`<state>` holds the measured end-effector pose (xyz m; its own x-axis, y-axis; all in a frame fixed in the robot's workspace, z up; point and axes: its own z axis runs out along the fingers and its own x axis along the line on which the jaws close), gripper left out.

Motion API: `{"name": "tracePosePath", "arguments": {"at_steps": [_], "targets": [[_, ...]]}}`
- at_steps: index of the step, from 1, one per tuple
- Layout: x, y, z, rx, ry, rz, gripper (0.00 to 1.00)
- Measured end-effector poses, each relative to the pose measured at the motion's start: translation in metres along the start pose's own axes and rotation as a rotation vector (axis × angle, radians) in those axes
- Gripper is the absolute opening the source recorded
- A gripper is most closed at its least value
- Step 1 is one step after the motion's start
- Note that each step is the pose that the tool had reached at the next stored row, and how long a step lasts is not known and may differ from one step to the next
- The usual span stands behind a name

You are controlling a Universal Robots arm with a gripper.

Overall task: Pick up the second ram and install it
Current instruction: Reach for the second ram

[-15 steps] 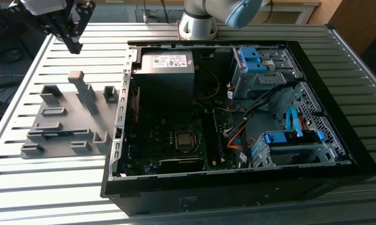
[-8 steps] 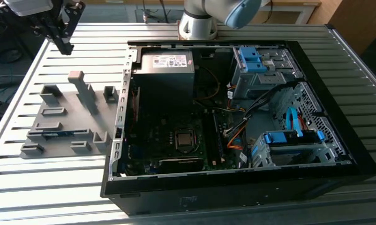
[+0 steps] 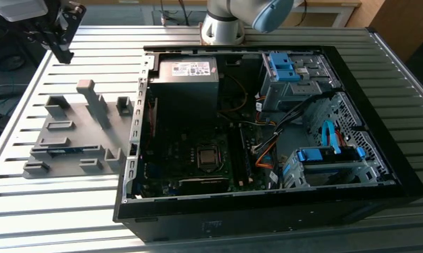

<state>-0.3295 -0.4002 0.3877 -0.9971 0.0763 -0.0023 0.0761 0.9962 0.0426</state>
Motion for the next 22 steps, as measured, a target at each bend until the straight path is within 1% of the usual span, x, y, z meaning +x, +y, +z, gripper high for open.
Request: {"name": "tracePosePath", "arguments": {"at_steps": [4, 8, 22], "targets": [[0.0088, -0.0033, 0.0010, 0.0000, 0.0000, 0.000, 0.11], [0.0169, -0.0091, 0.0017, -0.0001, 0.0000, 0.000, 0.11], [0.0388, -0.0403, 0.0032, -0.0001, 0.0000, 0.000, 0.11]]}}
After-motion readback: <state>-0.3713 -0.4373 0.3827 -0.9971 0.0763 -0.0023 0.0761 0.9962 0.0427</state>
